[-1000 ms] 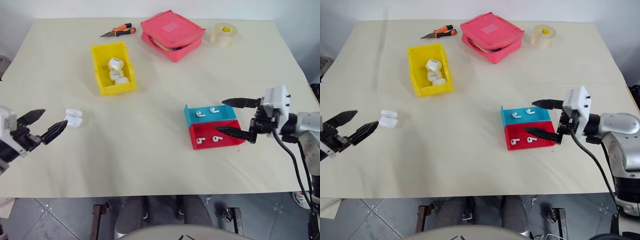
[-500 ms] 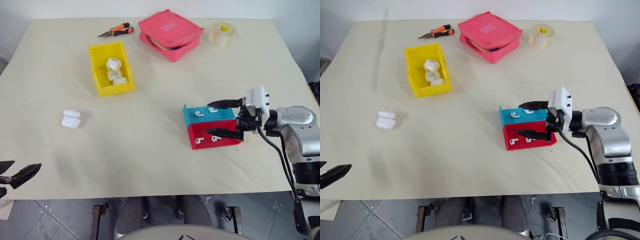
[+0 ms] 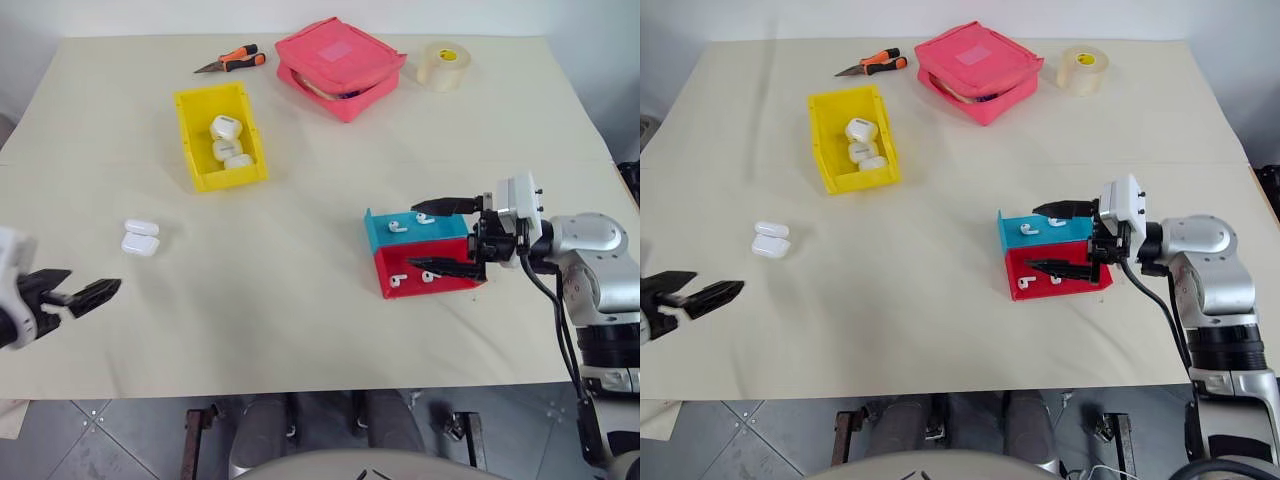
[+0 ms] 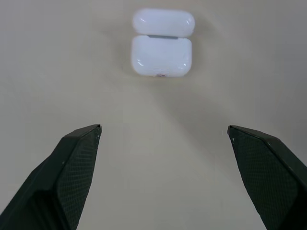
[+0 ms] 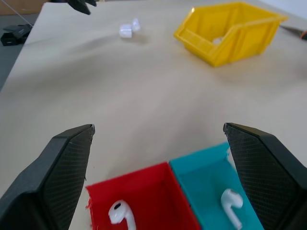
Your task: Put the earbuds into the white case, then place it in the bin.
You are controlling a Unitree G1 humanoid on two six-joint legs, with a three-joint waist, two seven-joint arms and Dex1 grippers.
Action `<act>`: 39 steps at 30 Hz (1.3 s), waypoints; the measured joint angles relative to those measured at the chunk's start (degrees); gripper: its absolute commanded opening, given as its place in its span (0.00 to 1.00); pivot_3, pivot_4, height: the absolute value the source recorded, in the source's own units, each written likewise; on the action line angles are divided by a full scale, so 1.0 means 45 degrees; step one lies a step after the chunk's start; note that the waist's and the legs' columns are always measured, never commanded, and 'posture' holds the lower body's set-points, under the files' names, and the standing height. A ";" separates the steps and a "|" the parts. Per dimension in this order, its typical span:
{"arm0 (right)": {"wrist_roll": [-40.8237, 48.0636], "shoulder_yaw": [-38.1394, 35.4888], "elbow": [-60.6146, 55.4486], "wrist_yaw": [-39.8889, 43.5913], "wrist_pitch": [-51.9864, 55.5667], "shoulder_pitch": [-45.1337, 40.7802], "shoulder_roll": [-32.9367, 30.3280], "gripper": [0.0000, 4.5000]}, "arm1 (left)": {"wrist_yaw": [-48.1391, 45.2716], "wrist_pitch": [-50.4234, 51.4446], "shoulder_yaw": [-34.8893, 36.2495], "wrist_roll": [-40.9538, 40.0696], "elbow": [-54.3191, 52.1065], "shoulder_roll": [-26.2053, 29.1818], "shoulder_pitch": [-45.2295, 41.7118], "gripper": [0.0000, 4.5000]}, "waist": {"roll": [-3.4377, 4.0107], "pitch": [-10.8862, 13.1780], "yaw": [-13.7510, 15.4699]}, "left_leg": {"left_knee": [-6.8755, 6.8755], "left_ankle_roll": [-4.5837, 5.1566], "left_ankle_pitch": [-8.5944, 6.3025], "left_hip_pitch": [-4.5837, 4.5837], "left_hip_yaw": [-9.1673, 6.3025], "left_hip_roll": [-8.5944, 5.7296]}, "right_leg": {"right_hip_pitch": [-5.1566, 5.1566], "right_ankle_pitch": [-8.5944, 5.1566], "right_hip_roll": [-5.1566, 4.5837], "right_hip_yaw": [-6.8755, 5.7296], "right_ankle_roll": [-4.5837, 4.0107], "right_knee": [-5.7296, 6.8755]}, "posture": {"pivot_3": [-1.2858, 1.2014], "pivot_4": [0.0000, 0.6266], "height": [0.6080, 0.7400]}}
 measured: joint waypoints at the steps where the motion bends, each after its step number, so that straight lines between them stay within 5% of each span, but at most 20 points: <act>1: -0.0004 0.0004 -0.0138 -0.0092 0.0001 0.0152 0.0003 1.00 | 0.0112 0.0184 -0.0544 0.0032 0.0422 0.0180 -0.0640 1.00 | 0.0000 0.0000 0.0003 | 0.0000 0.0000 0.0000 -0.0004 0.0003 -0.0003 | -0.0007 0.0000 0.0010 -0.0003 0.0000 0.0006 | 0.52 0.24 1.00; 12: -0.0067 -0.0145 -0.0680 -0.0775 0.0003 0.0664 0.0039 1.00 | -0.0466 0.0622 -0.7284 0.1718 0.4810 0.1504 -0.6749 1.00 | -0.0035 0.0021 0.0034 | 0.0022 0.0043 0.0033 -0.0012 0.0110 -0.0053 | -0.0084 0.0005 0.0038 -0.0038 0.0015 0.0108 | 0.52 0.24 1.00; 20: -0.0088 -0.0146 -0.0697 -0.0885 -0.0007 0.0698 0.0058 1.00 | -0.1695 0.0823 -1.0813 0.3223 0.7643 0.1450 -1.0232 1.00 | -0.0053 0.0030 0.0074 | 0.0028 0.0046 0.0052 -0.0039 0.0169 -0.0053 | -0.0156 0.0005 0.0048 0.0007 0.0019 0.0158 | 0.52 0.24 1.00; 39: -0.0124 -0.0160 -0.0737 -0.1168 -0.0011 0.1026 0.0043 1.00 | -0.4011 0.1381 -1.3633 0.5352 0.9717 0.1099 -1.2537 1.00 | -0.0063 0.0036 0.0071 | 0.0039 0.0051 0.0058 -0.0037 0.0179 -0.0046 | -0.0157 0.0002 0.0053 0.0017 0.0027 0.0167 | 0.52 0.24 1.00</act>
